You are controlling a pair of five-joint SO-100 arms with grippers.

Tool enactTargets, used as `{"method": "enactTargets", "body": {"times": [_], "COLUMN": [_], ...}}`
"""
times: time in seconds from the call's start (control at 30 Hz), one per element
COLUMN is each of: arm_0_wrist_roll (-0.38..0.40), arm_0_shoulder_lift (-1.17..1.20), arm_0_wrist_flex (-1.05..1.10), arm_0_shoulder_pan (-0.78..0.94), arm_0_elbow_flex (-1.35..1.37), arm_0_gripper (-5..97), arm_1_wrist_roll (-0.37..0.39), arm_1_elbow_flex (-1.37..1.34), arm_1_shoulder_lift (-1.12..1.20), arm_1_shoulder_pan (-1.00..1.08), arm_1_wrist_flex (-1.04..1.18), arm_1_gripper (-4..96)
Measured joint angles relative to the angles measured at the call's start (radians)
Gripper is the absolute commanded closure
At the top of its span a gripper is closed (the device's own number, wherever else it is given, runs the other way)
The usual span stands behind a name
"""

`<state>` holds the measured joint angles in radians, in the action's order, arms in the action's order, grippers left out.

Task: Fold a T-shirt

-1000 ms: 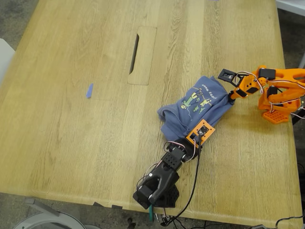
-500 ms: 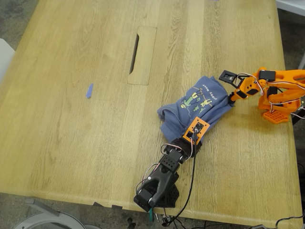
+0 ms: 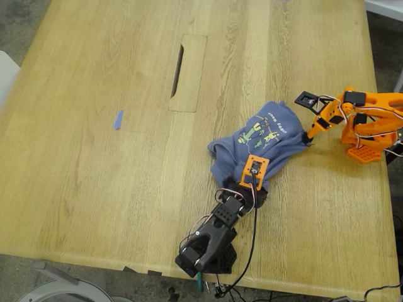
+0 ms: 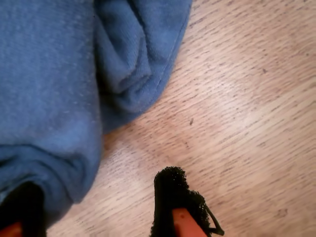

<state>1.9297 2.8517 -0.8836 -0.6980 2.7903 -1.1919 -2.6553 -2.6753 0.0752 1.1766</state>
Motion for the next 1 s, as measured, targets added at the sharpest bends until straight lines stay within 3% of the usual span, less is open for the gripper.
{"method": "enactTargets", "body": {"times": [0.37, 0.7, 1.0], "arm_0_wrist_roll": [0.058, 0.130, 0.112], "arm_0_shoulder_lift": [-0.212, -0.256, -0.360], "arm_0_wrist_flex": [-0.196, -0.314, -0.360], "arm_0_shoulder_pan": [-0.014, -0.117, -0.135], "arm_0_elbow_flex": [-0.235, -0.337, -0.491], "arm_0_gripper": [36, 37, 41], "arm_1_wrist_roll": [0.018, 0.041, 0.041], "arm_1_elbow_flex": [0.110, 0.201, 0.354], "arm_1_shoulder_lift": [0.000, 0.000, 0.091], "arm_1_shoulder_pan": [-0.041, -0.104, -0.103], "arm_1_wrist_flex": [0.160, 0.334, 0.307], "arm_1_gripper": [47.5, 47.5, 52.3]}}
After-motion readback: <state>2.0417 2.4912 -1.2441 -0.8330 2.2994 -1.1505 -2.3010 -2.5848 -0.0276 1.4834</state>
